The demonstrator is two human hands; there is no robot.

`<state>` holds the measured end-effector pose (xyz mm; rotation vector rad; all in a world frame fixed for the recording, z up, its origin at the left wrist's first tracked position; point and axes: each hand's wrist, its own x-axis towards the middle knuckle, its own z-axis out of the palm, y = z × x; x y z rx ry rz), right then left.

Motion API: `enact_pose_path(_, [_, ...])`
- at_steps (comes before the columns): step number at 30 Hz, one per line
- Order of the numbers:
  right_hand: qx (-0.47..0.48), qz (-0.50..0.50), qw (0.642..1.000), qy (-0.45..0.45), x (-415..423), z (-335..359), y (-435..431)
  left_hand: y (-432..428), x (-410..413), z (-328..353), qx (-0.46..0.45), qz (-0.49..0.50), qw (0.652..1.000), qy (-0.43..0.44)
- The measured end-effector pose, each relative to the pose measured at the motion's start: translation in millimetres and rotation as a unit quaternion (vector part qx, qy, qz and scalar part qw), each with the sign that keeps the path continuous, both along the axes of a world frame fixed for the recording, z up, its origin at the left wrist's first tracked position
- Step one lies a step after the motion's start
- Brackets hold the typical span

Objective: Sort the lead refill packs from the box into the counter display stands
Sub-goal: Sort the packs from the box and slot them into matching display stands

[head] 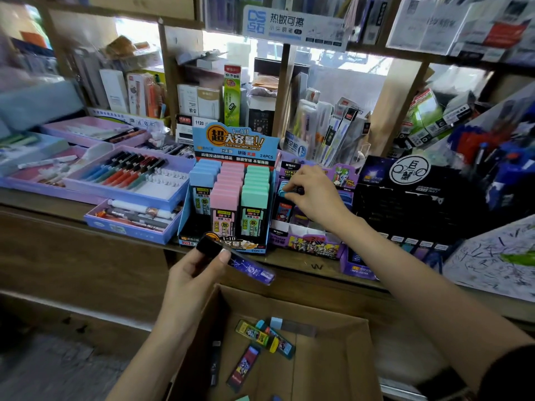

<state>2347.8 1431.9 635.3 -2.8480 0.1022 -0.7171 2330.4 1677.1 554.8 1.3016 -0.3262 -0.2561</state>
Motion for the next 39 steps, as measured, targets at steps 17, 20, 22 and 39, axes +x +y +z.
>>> enact_pose_path(17, [0.309, 0.020, 0.951, -0.018, -149, -9, 31, -91, -33, 44, 0.203, -0.217, 0.900, -0.319])
enact_pose_path(20, [0.323, 0.015, 0.946, -0.030, -164, -5, 9, -110, -42, 43, 0.208, -0.210, 0.890, -0.347])
enact_pose_path(22, [0.346, -0.011, 0.936, -0.060, -170, 1, -11, -121, -43, 40, 0.242, -0.182, 0.872, -0.386])
enact_pose_path(39, [0.320, -0.045, 0.934, -0.154, -166, -29, -73, -154, -28, -14, 0.467, -0.085, 0.729, -0.493])
